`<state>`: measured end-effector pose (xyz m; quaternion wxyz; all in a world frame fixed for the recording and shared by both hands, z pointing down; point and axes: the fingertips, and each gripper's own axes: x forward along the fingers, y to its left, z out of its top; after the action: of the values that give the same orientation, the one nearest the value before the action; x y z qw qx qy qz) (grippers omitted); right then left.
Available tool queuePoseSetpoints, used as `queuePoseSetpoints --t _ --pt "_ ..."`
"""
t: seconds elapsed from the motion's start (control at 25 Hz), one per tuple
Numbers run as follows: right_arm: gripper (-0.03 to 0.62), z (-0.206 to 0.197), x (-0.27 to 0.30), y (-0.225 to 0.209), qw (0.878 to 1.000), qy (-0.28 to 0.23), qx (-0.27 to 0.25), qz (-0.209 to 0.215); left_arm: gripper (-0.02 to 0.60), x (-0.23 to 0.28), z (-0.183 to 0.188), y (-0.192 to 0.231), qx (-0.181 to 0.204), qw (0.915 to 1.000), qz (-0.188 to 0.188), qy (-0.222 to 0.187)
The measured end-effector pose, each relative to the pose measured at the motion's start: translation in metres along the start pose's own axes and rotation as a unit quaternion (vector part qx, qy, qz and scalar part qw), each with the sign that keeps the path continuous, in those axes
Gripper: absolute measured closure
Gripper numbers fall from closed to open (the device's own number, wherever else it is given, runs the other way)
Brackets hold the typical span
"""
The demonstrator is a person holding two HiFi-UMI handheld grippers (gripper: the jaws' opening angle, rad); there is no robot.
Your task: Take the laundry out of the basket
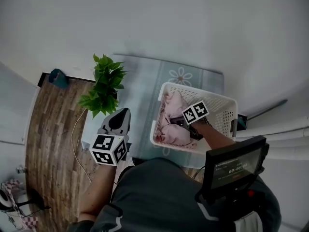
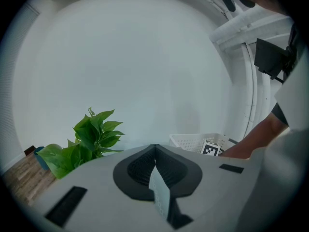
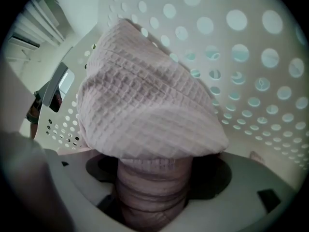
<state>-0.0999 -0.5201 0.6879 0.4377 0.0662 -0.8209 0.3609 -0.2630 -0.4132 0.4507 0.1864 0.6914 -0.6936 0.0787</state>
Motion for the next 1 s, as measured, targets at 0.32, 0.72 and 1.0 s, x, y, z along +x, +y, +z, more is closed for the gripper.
queuePoseSetpoints --t 0.32,0.72,1.0 --pt "0.306 0.005 -0.009 0.003 0.998 -0.035 0.046 0.024 0.572 0.001 0.001 0.0 0.005 1.0 -0.004 0.001" --pt "0.336 0.023 -0.051 0.033 0.988 -0.099 0.049 0.106 0.572 -0.002 0.005 -0.005 0.004 0.9999 -0.006 -0.01" --pt "0.336 0.045 -0.103 0.061 0.974 -0.18 -0.011 0.138 0.572 -0.009 0.019 -0.012 0.017 0.9995 -0.007 -0.025"
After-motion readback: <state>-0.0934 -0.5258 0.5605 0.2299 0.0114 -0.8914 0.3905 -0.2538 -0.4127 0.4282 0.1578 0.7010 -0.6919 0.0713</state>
